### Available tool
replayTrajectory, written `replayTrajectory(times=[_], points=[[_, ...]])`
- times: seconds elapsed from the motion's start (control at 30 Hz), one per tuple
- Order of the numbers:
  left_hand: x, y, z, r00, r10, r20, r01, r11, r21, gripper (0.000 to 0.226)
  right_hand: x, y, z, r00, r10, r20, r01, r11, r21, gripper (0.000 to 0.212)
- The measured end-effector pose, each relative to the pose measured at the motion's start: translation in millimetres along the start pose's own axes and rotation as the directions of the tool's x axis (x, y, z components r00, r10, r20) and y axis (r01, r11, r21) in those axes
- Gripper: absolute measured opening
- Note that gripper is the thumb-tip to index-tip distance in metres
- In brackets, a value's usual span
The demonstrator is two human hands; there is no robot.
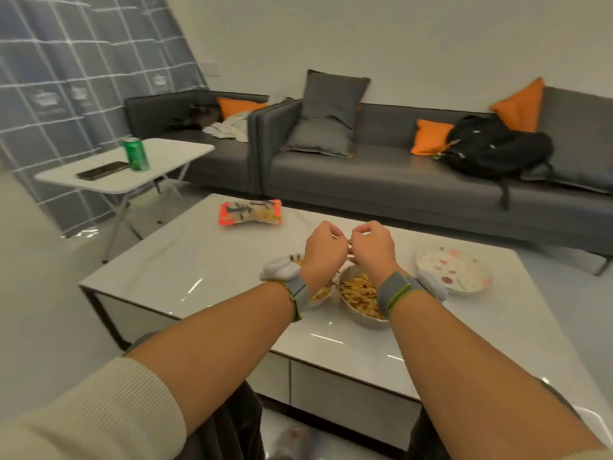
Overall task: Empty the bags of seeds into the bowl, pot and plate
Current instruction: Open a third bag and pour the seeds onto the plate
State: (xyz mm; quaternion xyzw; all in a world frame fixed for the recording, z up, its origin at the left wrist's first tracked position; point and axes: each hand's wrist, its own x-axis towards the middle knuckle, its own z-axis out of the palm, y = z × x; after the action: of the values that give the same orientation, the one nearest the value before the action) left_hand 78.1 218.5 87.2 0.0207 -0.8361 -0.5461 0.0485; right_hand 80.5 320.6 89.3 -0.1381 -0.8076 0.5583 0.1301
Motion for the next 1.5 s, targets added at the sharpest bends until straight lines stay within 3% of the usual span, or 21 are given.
replayTrajectory(times=[0.13,0.4,0.53,0.73,0.83,0.93,1.03,1.17,1.3,1.5], points=[[36,-31,-48,0.996,-0.048,-0.08,0.051,0.998,0.038,0.013,18,-5,59,0.996,-0.031,0.086,0.03,0.999,0.013,0.017],[142,-78,-85,0.998,-0.067,0.018,0.059,0.957,0.286,0.016,107,-11,159,0.978,-0.042,0.203,0.059,0.995,-0.078,0.018],[207,-102,-84,0.997,-0.066,0.042,0.042,0.902,0.429,0.018,166,-4,208,0.957,0.004,0.289,0.05,0.983,-0.178,0.019],[284,-151,-73,0.994,-0.067,-0.086,0.104,0.811,0.575,0.018,247,24,273,0.892,0.195,0.407,-0.06,0.945,-0.321,0.02],[312,-170,-70,0.983,-0.061,-0.173,0.148,0.822,0.55,0.023,269,30,300,0.885,0.248,0.394,-0.144,0.95,-0.276,0.011],[326,-191,-70,0.988,-0.058,-0.144,0.124,0.856,0.501,0.015,281,36,324,0.873,0.312,0.374,-0.295,0.95,-0.104,0.013],[330,-203,-70,0.99,-0.09,-0.107,0.128,0.893,0.431,0.016,284,43,339,0.878,0.32,0.355,-0.334,0.942,-0.023,0.01],[325,-203,-74,0.993,-0.074,-0.088,0.105,0.899,0.426,0.016,280,42,340,0.891,0.318,0.325,-0.332,0.943,-0.013,0.004],[319,-185,-77,0.998,-0.032,-0.053,0.051,0.91,0.412,0.017,272,30,306,0.917,0.255,0.308,-0.291,0.953,0.079,0.024],[274,-111,-47,0.993,-0.012,0.113,-0.022,0.955,0.294,0.023,234,1,193,0.983,-0.024,0.18,0.036,0.997,-0.065,0.017]])
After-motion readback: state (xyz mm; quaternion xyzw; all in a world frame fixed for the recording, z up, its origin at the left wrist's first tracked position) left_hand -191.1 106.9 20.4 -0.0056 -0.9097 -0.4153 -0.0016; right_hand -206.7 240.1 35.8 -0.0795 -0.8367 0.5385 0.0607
